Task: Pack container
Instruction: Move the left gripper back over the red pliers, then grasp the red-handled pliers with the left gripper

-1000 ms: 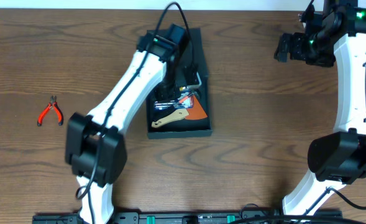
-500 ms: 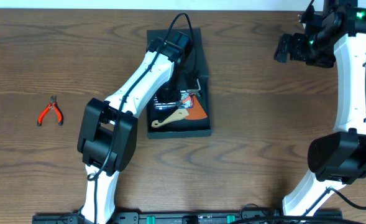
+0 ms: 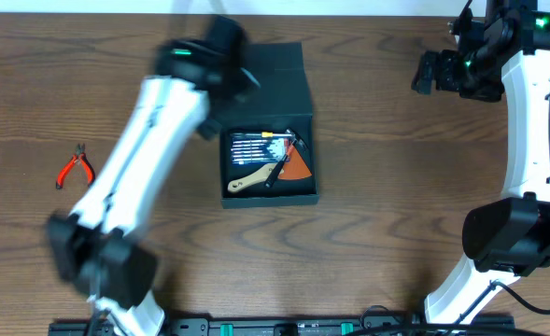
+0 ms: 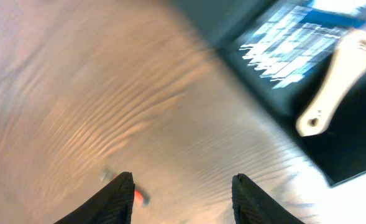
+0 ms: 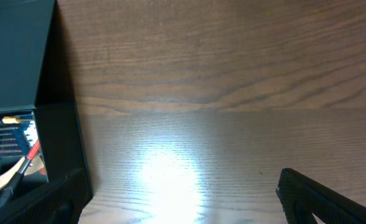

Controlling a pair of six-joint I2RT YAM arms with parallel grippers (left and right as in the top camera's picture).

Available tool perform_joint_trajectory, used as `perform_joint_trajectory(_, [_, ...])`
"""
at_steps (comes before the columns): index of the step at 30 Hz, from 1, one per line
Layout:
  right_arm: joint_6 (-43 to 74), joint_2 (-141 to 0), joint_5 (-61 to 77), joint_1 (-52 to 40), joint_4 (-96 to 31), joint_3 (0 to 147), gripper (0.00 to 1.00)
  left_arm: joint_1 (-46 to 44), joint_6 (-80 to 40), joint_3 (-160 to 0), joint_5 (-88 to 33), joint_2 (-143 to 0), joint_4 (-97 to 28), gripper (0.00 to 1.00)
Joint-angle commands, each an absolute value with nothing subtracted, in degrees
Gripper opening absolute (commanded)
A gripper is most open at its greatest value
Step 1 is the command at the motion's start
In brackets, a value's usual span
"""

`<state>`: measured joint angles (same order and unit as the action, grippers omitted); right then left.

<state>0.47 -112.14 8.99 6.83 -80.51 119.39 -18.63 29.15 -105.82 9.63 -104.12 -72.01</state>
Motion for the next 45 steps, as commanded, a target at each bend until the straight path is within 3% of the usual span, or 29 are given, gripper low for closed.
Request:
perform_joint_trajectory(1, [1.2, -112.6, 8.8, 6.7, -80.5, 119.1, 0.99, -10.5, 23.2, -107.0, 10.6, -99.9, -72.9, 0.5])
perform_joint_trajectory(9, [1.3, -112.6, 8.8, 6.7, -79.8, 119.1, 0.99, 9.4, 23.2, -103.9, -5.6, -104.0, -73.3, 0.5])
perform_joint_trajectory(14, [1.3, -112.6, 8.8, 6.7, -79.2, 119.1, 0.99, 15.4, 22.8, -102.0, -7.1, -111.2, -73.5, 0.5])
perform_joint_trajectory(21, [1.2, -112.6, 8.8, 6.7, -79.3, 119.1, 0.99, 19.9, 18.1, -102.0, -6.7, -119.8, -73.5, 0.5])
perform_joint_trajectory(26, [1.2, -112.6, 8.8, 6.7, -78.9, 119.1, 0.99, 22.4, 10.7, -102.0, -6.6, -123.0, -74.5, 0.29])
perform_joint_trajectory(36, [1.3, -112.6, 8.8, 6.7, -78.3, 119.1, 0.99, 24.5, 10.4, -101.2, -3.4, -124.2, -72.5, 0.31])
perform_joint_trajectory(45, [1.3, -112.6, 8.8, 6.7, -78.2, 119.1, 0.99, 24.7, 10.7, -92.9, -0.8, -124.2, -63.1, 0.31])
